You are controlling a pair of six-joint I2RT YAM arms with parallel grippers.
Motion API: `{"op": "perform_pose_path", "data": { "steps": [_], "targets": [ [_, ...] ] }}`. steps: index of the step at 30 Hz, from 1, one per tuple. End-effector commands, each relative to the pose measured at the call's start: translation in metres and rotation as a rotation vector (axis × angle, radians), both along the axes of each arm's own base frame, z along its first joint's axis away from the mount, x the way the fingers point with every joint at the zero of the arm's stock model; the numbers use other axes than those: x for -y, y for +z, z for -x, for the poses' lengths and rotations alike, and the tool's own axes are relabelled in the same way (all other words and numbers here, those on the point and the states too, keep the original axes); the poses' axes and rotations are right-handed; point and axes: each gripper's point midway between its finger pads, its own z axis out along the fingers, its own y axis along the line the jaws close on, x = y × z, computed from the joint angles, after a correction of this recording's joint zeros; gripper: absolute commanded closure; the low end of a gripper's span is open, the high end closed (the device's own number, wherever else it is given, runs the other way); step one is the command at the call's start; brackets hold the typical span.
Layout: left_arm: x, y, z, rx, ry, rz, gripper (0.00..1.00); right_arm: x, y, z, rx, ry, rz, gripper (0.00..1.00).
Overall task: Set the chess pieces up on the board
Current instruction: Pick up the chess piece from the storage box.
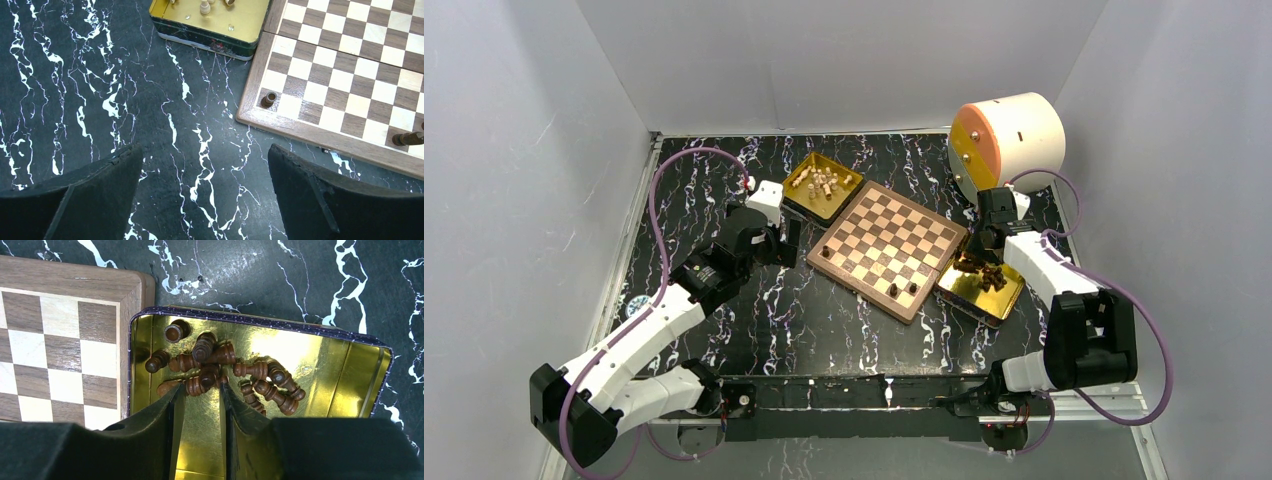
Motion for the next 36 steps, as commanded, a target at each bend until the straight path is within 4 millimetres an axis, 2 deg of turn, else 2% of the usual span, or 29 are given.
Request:
{"op": "perform_pose_path", "data": {
  "steps": [1, 22, 36],
  "targets": [
    [-0.001, 0.012, 0.000, 0.044, 0.003, 0.016, 0.08, 0.005, 0.002, -0.010, 0.036, -0.018, 0.006, 0.61],
    [-0.005, 0.014, 0.000, 0.056, 0.016, 0.009, 0.08, 0.002, -0.012, -0.008, 0.004, 0.007, -0.002, 0.68],
    [-0.004, 0.013, 0.000, 0.053, 0.013, 0.008, 0.08, 0.003, -0.012, 0.000, -0.032, 0.018, 0.002, 0.65]
  ]
}}
